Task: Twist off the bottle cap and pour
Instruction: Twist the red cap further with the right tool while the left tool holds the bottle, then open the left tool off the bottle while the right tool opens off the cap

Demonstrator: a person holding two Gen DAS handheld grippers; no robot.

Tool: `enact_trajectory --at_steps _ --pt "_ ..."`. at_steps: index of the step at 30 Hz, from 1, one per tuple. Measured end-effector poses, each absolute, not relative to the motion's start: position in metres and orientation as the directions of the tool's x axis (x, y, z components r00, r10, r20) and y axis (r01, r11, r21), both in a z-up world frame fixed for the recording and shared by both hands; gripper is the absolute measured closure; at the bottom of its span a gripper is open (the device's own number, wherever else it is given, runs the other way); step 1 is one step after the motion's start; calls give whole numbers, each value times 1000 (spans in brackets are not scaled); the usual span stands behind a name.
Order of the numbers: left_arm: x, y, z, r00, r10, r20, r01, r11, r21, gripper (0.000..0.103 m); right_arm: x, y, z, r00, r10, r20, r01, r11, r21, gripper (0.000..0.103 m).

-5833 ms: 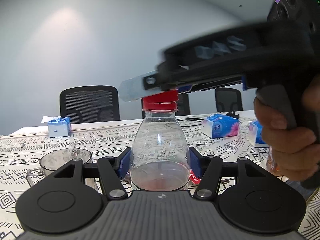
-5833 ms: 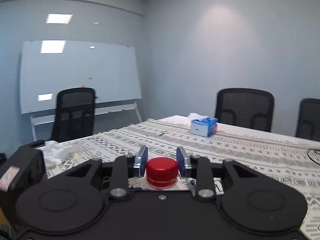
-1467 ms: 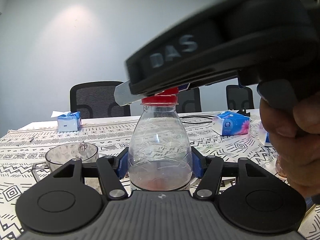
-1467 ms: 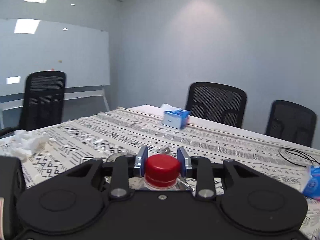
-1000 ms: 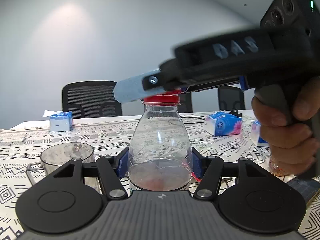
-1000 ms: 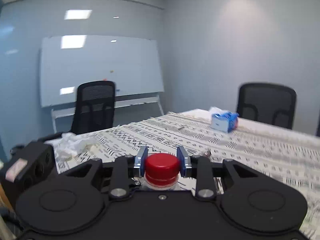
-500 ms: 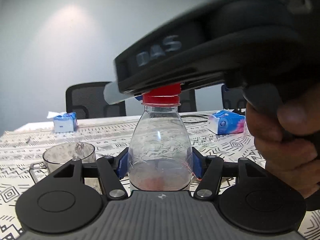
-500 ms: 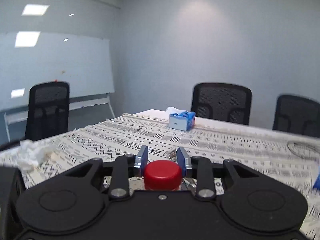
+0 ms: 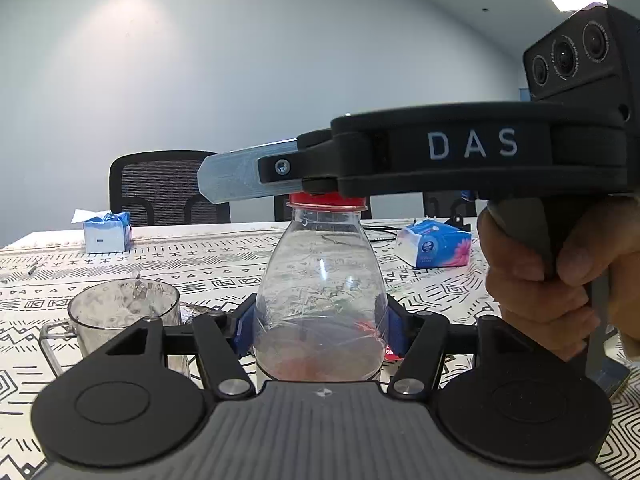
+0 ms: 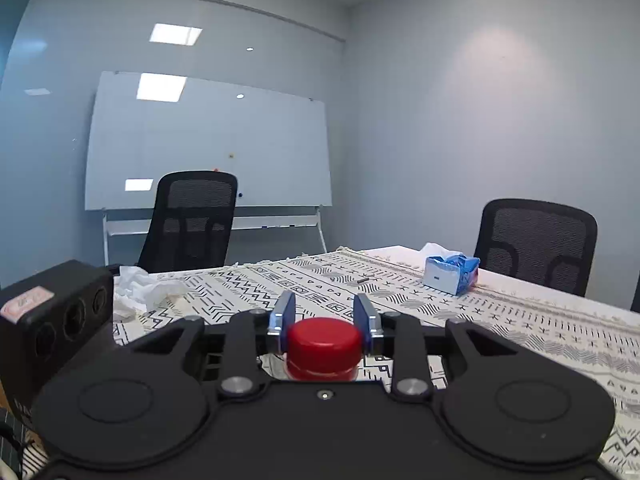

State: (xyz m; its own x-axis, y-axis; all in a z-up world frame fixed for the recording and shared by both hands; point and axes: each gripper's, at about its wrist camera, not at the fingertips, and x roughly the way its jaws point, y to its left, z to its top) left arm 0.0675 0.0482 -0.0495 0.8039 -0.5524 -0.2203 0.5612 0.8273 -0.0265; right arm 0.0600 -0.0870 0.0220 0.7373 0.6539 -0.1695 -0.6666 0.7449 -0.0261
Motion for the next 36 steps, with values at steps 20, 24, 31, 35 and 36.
enact_trajectory --at_steps 20,24,31,35,36 --pt "53 67 -49 778 -588 -223 575 809 -126 5 4 -113 20 910 413 -27 -403 899 172 26" --pt "39 70 -50 808 -560 -183 546 829 -121 5 -13 -133 7 933 347 92 -359 893 273 0" --pt "32 64 -41 837 -531 -131 524 847 -84 5 -19 -146 -4 967 250 43 -248 894 373 0" --pt "28 64 -32 824 -562 -75 554 826 -101 5 -6 -141 -2 948 317 -28 -286 888 360 0" --pt "26 62 -32 834 -548 -62 543 836 -75 5 -5 -138 0 939 342 -35 -309 885 349 1"
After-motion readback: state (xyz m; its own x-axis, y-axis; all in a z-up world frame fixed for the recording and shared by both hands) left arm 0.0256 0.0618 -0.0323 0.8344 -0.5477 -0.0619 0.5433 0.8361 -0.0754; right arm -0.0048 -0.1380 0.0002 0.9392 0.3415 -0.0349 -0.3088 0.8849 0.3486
